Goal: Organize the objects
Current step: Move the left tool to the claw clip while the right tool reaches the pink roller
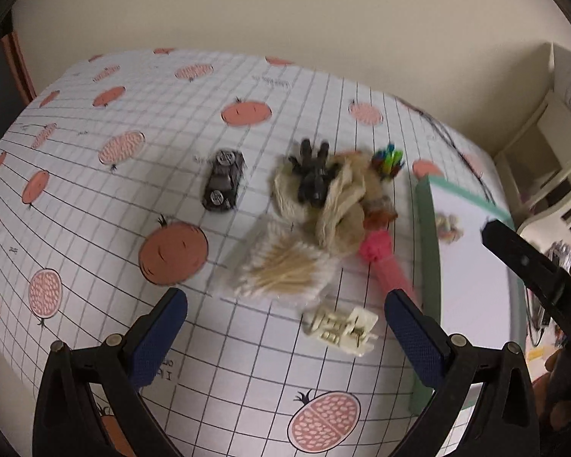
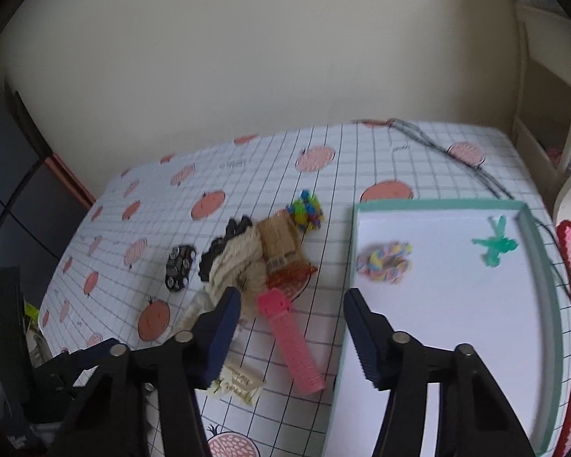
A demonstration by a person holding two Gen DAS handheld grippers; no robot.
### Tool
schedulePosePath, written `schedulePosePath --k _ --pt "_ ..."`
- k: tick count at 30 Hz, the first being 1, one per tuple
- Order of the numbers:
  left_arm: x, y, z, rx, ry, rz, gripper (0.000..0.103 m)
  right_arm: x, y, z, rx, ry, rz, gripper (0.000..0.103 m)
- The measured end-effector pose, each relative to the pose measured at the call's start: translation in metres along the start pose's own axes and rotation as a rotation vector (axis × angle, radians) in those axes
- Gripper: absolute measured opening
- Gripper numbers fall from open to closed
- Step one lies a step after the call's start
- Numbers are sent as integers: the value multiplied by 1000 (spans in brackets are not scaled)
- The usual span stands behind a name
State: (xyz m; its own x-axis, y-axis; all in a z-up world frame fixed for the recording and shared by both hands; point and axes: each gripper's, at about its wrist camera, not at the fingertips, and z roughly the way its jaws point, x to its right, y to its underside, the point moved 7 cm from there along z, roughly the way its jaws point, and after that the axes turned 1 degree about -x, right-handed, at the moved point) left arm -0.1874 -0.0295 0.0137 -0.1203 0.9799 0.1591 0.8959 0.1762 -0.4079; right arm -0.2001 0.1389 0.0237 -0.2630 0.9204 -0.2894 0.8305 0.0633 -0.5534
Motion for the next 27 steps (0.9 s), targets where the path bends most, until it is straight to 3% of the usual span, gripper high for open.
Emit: schedulePosePath --k 6,12,27 --pt "14 14 16 -65 -10 65 102 -2 10 17 -63 10 -17 49" --pt "24 22 27 -117 30 60 99 -1 20 33 -130 16 -24 47" --pt "34 36 47 -195 13 110 88 3 37 56 -229 47 -66 47"
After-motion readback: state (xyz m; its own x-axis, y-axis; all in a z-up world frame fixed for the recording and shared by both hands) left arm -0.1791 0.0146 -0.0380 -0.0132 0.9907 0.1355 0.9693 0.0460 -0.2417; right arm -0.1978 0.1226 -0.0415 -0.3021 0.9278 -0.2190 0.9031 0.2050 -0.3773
